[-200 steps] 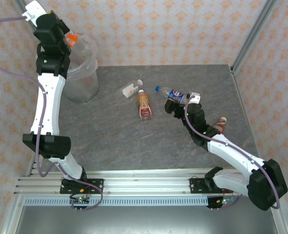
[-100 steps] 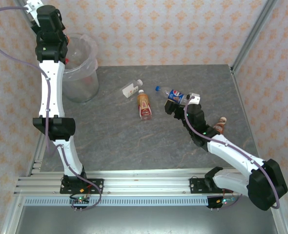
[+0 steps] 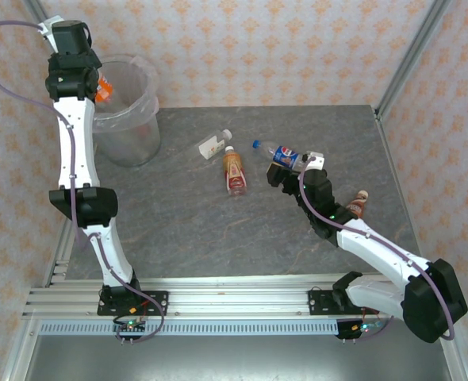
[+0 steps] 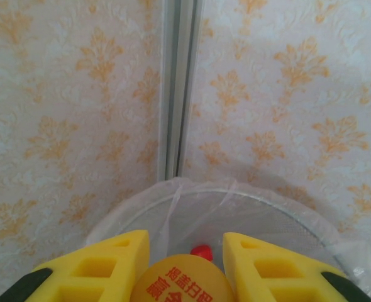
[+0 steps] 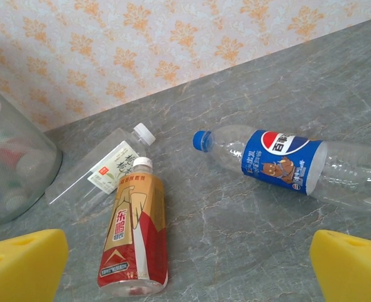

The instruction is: Put the plastic bottles in the bin

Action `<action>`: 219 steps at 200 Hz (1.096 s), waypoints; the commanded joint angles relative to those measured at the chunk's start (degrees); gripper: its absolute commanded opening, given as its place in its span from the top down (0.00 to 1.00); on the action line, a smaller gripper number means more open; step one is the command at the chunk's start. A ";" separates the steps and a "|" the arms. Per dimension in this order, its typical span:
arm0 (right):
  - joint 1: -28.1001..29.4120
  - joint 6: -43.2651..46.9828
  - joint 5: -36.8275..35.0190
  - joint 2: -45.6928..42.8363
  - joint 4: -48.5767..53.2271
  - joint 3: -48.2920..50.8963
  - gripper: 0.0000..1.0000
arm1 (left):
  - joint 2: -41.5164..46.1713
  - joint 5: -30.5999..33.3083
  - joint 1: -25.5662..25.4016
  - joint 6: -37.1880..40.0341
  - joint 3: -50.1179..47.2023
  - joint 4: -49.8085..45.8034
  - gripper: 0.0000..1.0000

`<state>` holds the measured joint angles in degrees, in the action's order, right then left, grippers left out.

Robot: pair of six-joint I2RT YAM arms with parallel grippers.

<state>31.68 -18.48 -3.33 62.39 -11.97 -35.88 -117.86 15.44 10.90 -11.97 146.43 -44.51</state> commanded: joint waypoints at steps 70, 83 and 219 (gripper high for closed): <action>-0.27 0.29 2.86 -0.87 -1.56 0.28 0.01 | -7.35 -7.71 -0.17 -3.64 1.65 -7.83 0.94; -0.23 0.38 2.87 -0.78 -1.34 0.20 0.01 | -8.18 -8.20 -0.18 -3.59 1.62 -8.21 0.69; -0.37 -1.15 -2.62 1.86 0.10 -1.09 0.01 | -4.23 -13.32 -0.26 -3.86 4.60 -9.62 0.00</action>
<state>31.68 -18.31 -2.35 63.57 -11.60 -35.88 -126.91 5.87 10.87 -15.05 149.64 -52.18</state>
